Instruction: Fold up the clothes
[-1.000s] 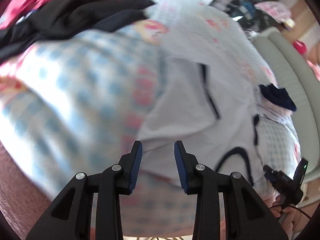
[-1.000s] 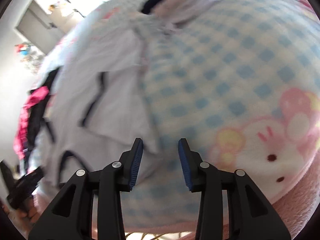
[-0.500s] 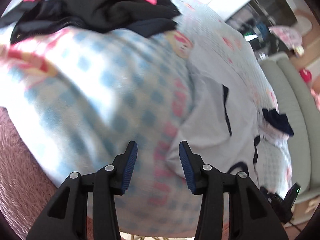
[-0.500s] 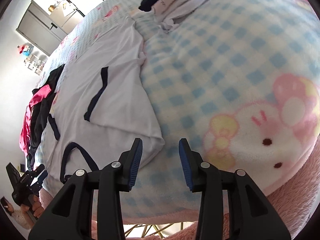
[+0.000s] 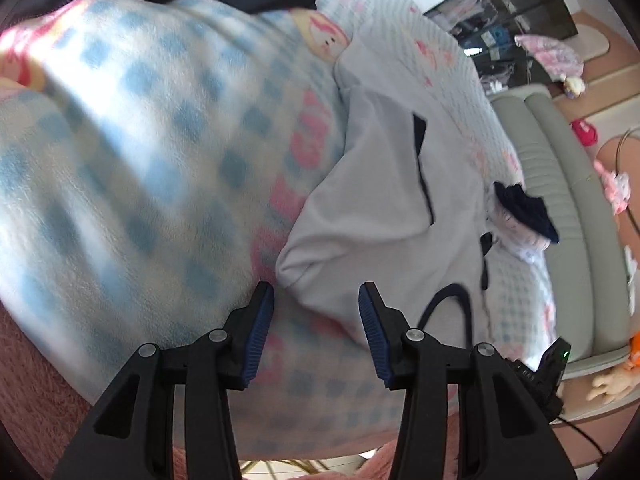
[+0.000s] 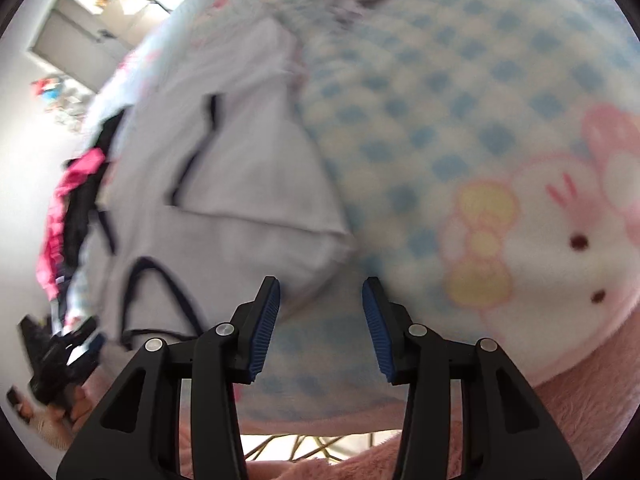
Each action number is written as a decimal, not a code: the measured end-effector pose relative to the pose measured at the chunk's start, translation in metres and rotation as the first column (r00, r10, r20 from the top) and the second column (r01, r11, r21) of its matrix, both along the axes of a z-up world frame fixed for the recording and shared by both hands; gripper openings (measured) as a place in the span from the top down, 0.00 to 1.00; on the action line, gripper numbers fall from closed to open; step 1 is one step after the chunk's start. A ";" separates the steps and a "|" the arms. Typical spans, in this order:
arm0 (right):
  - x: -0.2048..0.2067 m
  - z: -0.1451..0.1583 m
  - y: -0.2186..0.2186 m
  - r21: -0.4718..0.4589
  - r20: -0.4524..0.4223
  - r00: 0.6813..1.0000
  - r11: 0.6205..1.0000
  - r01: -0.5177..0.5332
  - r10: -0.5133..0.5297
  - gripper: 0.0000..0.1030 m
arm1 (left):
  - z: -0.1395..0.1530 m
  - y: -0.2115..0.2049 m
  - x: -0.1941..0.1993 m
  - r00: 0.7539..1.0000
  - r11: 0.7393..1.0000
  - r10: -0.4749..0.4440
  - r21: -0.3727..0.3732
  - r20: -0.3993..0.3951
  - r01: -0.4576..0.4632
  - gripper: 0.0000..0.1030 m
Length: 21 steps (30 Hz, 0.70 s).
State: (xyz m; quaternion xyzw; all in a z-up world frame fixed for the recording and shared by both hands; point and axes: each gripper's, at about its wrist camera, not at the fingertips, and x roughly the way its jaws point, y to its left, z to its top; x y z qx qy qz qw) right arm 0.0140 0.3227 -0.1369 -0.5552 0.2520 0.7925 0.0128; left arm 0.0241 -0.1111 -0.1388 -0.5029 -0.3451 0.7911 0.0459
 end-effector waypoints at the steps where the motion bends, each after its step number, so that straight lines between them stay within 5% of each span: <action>1: 0.001 -0.002 0.003 -0.027 -0.005 1.000 1.000 0.015 -0.015 0.57 | -0.001 0.001 0.001 1.000 1.000 -0.002 -0.006 -0.005 0.002 0.55; 8: 0.006 0.003 0.013 -0.146 -0.081 0.997 0.989 0.007 -0.019 0.54 | 0.007 -0.002 -0.001 0.991 0.991 0.011 0.133 -0.132 0.007 0.53; 14: -0.005 -0.009 0.015 -0.185 -0.086 0.994 0.982 0.049 -0.065 0.48 | -0.004 0.008 -0.008 0.995 0.996 0.000 0.093 -0.101 0.010 0.55; 16: -0.003 -0.006 0.014 -0.172 -0.100 0.993 0.984 0.042 -0.060 0.54 | 0.000 0.006 -0.007 0.992 0.994 0.010 0.107 -0.125 0.003 0.56; 18: 0.000 0.004 0.013 -0.112 -0.118 0.992 0.993 0.039 -0.052 0.72 | 0.002 0.001 -0.003 0.988 0.991 0.030 0.135 -0.151 -0.009 0.58; 21: -0.002 0.002 0.021 -0.111 -0.108 0.992 0.992 0.052 -0.064 0.74 | -0.002 -0.002 0.001 0.988 0.987 0.039 0.157 -0.148 -0.016 0.58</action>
